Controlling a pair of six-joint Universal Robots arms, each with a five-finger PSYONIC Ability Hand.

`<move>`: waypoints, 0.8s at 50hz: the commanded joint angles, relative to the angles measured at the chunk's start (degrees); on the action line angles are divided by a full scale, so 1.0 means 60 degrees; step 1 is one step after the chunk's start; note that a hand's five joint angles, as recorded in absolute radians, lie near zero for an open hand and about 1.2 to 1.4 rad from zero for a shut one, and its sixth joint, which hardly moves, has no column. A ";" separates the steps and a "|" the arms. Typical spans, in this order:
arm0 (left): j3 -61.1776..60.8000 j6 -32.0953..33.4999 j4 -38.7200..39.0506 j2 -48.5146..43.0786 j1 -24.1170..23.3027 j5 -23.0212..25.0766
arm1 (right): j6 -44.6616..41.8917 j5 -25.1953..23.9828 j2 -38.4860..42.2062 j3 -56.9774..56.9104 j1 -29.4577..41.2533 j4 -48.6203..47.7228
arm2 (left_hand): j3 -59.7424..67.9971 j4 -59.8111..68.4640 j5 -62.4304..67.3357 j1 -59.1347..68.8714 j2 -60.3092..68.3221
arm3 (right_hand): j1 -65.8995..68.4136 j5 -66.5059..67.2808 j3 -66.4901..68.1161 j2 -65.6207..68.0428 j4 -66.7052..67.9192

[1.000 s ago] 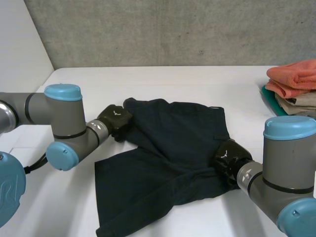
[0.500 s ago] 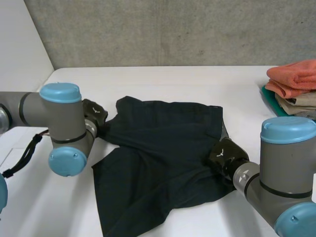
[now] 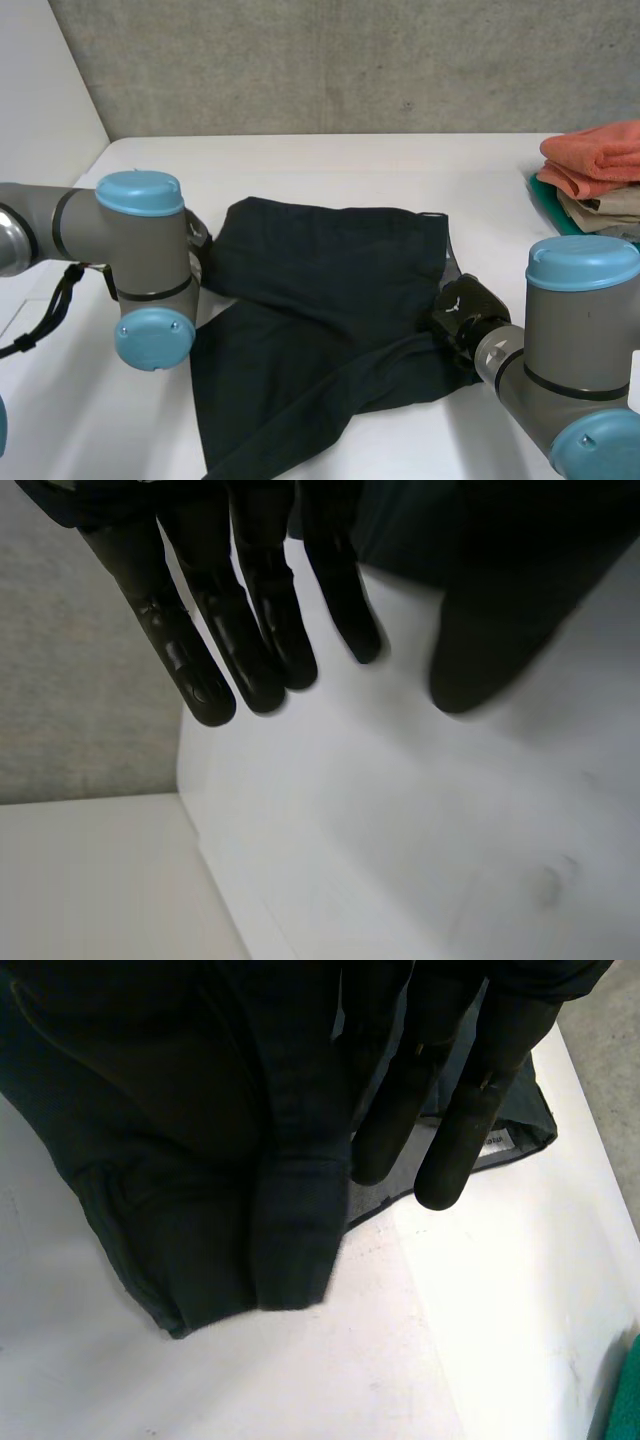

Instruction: Fold the laundry.

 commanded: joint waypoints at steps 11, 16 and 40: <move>-0.2462 -0.3769 -0.1166 0.3832 -0.0137 0.1078 | 0.1728 -0.0318 -0.0039 -0.0794 0.0182 0.0179 | -0.5266 -0.5322 -0.5065 -0.4321 -0.5269 | 0.2843 0.1834 0.1955 0.2116 0.1882; -0.3592 -0.6321 -0.3058 0.5139 -0.0386 0.2029 | 0.2419 -0.0362 -0.0024 -0.1220 0.0182 0.0458 | -0.5262 -0.5318 -0.5061 -0.4317 -0.5265 | 0.2843 0.1834 0.1955 0.2116 0.1882; -0.5308 -0.8991 -0.3238 0.3927 -0.1498 0.2195 | 0.3503 -0.0157 -0.0492 -0.1250 -0.0008 0.0590 | 0.1404 0.1347 0.1605 0.2348 0.1400 | 0.2843 0.1834 0.1955 0.2116 0.1882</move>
